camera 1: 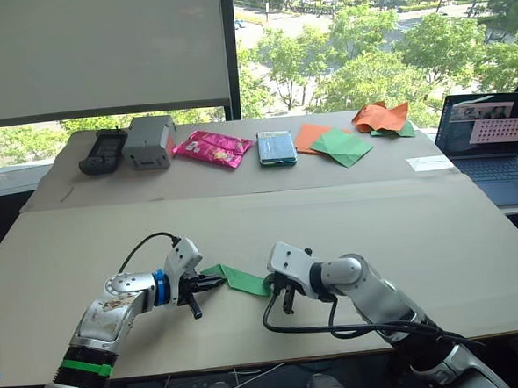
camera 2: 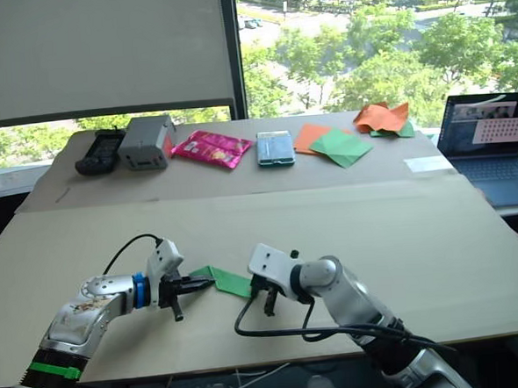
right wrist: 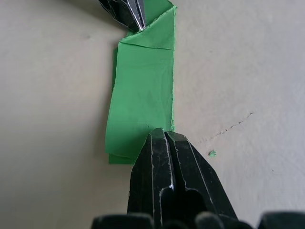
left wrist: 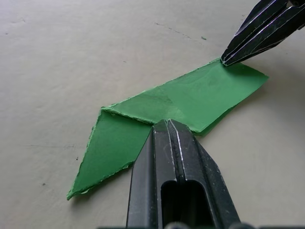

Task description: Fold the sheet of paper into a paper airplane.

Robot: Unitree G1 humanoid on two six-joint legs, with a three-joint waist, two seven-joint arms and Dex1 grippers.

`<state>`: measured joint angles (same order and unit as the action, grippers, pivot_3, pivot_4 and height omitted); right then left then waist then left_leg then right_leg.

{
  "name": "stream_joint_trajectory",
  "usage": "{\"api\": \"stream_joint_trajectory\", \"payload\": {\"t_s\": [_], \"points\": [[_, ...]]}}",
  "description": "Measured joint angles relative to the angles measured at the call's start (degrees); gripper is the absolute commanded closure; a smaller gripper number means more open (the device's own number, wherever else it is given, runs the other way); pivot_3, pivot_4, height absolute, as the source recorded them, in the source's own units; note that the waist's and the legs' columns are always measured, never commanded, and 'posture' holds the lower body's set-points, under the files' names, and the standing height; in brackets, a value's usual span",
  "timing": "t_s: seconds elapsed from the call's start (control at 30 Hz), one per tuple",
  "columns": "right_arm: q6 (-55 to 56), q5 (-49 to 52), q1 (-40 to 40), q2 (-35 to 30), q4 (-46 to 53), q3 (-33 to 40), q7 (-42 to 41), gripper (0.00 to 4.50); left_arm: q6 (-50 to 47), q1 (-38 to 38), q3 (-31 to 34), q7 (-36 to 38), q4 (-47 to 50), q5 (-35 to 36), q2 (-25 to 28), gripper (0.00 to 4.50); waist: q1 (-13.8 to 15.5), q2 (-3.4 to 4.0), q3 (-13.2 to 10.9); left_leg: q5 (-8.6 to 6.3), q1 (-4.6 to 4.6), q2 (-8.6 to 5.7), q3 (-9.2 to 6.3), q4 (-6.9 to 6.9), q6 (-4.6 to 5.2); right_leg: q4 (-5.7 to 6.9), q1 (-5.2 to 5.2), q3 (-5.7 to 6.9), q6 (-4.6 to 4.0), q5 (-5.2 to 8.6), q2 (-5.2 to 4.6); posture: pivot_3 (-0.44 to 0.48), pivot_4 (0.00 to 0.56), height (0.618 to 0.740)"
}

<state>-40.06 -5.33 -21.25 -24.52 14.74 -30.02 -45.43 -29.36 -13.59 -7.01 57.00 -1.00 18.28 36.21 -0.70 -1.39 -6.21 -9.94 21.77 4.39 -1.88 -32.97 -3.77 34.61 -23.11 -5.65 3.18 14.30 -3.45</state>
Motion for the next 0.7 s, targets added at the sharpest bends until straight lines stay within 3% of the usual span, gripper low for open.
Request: {"api": "stream_joint_trajectory", "payload": {"t_s": [0.5, 0.7], "points": [[-4.53, 1.27, 0.62, -2.86, 4.19, 1.47, 0.03, 4.47, 0.04, -1.14, -0.66, 0.82, -0.79, -0.16, 0.00, 4.50, 0.09, 0.00, -0.01, 0.00, 0.25, 0.00, 0.00, 0.00, 0.00, -0.46, -0.01, 0.02, 0.00, 0.00, -0.01, 0.000, 0.150, 0.721], [-5.39, 5.01, 0.53, -0.21, 5.14, 5.70, 1.30, 4.47, 0.06, -1.34, -0.41, 0.96, -0.80, -0.15, 0.01, 4.50, -0.02, 0.04, -0.22, 0.01, 0.39, 0.00, 0.00, 0.00, 0.01, -0.45, -0.15, 0.02, 0.01, -0.01, 0.00, 0.000, 0.150, 0.721]]}}
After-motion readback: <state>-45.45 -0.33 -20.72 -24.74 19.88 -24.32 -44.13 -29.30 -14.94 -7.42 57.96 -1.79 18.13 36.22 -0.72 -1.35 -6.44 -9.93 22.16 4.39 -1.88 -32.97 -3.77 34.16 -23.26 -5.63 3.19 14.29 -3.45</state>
